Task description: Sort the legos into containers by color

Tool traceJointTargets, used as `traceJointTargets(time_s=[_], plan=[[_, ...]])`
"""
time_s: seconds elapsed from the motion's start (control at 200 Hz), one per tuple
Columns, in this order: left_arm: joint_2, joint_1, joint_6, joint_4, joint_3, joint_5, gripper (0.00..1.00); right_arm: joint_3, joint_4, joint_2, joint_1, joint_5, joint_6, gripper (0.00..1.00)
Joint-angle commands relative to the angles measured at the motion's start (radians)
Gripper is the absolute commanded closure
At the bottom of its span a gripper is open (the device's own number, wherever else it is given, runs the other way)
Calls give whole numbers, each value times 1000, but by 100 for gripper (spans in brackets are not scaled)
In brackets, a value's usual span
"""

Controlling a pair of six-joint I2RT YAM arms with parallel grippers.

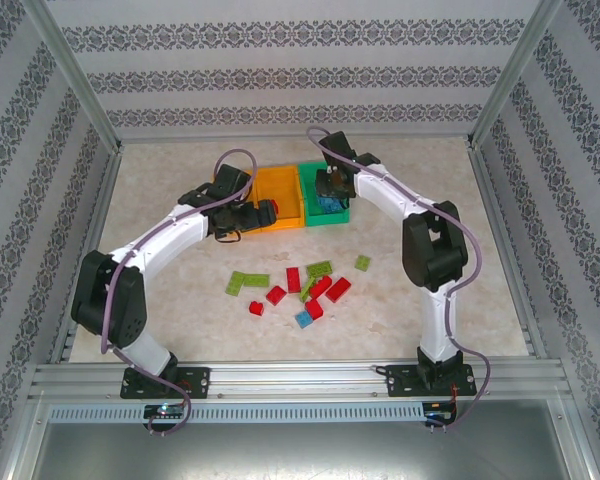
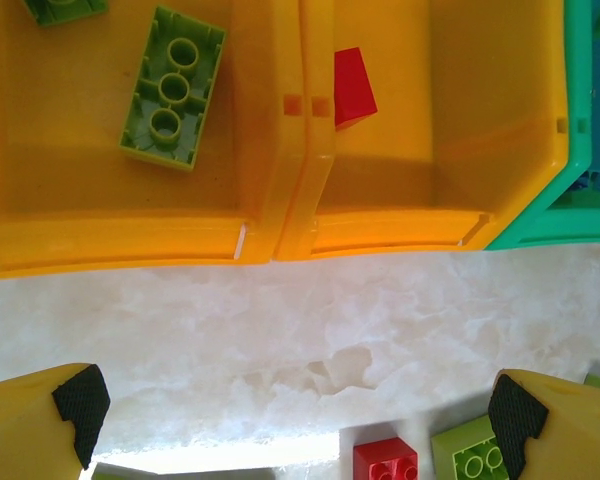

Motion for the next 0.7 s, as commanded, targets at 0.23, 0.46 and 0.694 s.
traceJointTargets(time_s=[0.23,0.46,0.694], plan=[[-65,27,-23,30,-62,-21,1,135,-44,115,-27,-6,33,76],[-78,33,-26,35,-78,-22,1,166,-47,152,-28,20,33,76],[-77,34,-34,41,-84,-19,1,173,-19,149,-23,4,64,73]])
